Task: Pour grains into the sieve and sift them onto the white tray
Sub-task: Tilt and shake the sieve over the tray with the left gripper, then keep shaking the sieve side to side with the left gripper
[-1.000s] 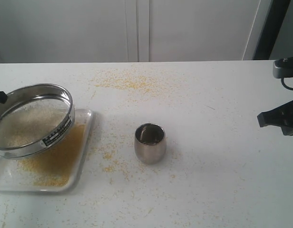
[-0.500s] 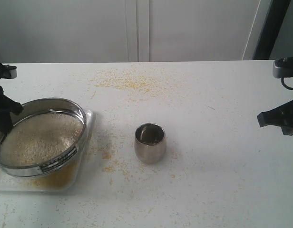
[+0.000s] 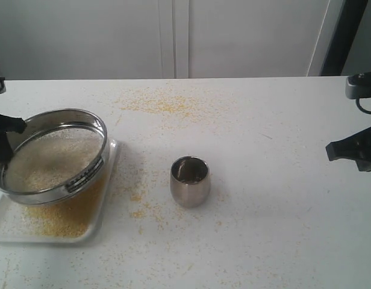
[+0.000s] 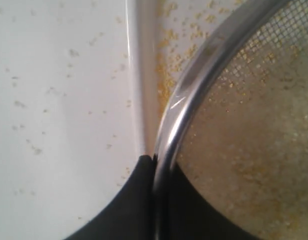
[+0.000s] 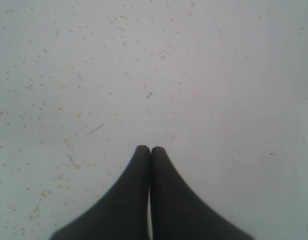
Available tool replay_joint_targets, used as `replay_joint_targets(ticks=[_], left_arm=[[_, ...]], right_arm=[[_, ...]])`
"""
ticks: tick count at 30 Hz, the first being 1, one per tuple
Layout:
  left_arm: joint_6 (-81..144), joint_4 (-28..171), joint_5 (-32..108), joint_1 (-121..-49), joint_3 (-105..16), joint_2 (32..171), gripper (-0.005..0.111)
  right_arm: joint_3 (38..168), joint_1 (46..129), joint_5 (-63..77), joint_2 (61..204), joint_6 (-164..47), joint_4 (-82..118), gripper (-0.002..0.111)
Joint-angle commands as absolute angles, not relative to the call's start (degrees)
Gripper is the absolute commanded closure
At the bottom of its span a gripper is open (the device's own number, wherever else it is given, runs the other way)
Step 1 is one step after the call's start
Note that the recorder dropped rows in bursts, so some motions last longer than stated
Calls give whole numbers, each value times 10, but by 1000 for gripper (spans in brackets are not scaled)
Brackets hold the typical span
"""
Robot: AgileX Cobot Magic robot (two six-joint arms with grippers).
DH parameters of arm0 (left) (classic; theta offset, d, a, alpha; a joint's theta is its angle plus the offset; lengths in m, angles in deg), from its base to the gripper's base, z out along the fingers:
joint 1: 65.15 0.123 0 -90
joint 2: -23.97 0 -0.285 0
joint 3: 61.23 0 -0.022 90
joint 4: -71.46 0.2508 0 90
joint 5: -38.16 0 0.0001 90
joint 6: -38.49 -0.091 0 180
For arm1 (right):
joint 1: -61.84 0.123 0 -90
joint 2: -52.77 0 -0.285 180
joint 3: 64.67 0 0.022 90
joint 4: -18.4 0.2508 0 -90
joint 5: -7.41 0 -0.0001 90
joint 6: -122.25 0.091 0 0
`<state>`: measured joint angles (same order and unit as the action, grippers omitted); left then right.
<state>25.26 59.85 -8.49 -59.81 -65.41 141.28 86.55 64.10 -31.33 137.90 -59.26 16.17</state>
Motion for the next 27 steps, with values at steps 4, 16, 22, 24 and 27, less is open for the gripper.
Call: replay_joint_targets(ticks=[4, 16, 22, 24, 27], left_arm=[[360, 619, -98, -585, -657, 1404, 107], [76, 505, -138, -597, -658, 1404, 107], [405, 652, -99, -577, -657, 1404, 107], [295, 611, -102, -583, -657, 1404, 107], [32, 539, -156, -609, -658, 1403, 107]], right_arm=[[866, 635, -310, 1375, -590, 160, 108], [866, 635, -307, 1375, -590, 160, 108], [866, 635, -307, 1375, -590, 160, 108], [866, 635, -307, 1375, -590, 160, 108], [866, 635, -307, 1375, -590, 160, 108]])
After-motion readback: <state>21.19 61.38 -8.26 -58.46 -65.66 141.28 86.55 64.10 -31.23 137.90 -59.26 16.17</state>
